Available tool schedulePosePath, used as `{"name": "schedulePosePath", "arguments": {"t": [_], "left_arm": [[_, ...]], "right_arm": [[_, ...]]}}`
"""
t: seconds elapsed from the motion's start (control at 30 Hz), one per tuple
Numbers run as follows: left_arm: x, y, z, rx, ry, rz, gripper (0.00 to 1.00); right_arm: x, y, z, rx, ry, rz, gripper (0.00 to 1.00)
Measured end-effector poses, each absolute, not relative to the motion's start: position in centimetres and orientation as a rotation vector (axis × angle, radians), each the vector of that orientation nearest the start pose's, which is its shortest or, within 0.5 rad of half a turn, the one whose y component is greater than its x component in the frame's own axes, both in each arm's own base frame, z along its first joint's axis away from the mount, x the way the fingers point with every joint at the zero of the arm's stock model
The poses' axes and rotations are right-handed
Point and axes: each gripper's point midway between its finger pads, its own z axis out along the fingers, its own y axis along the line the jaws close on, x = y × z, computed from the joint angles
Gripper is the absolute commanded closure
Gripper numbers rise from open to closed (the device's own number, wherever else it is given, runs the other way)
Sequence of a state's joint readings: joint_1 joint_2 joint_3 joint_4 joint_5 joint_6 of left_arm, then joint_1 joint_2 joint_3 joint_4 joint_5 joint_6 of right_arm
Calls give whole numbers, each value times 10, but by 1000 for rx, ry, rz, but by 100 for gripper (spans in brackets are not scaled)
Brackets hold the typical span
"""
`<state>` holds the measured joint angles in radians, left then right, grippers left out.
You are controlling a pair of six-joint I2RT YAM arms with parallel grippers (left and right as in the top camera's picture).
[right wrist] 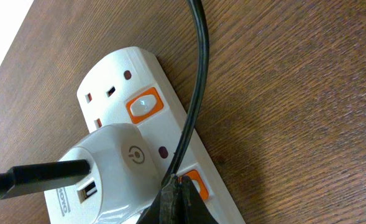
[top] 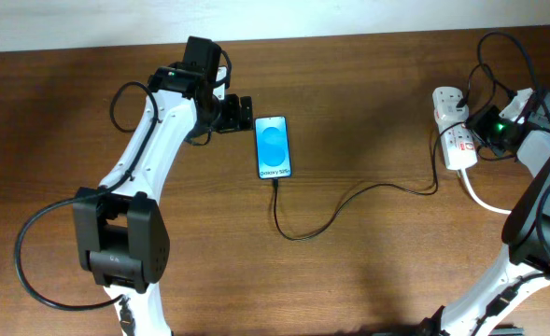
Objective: Plug charger to phone and switch on socket
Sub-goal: 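Press the orange switch on the power strip with the right gripper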
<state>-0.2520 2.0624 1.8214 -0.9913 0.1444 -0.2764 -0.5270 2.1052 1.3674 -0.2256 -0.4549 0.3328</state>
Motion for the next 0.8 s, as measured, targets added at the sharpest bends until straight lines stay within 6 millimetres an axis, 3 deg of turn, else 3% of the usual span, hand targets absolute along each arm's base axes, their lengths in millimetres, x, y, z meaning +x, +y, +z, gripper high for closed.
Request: {"name": "schedulePosePath", "arguments": {"t": [0.4, 0.8], "left_arm": [[457, -143, 116, 0, 2835, -324, 1], [457, -142, 116, -1, 2834, -314, 1]], "right_arm": [[480, -185, 29, 854, 2323, 446, 96], [472, -175, 29, 877, 2359, 543, 96]]}}
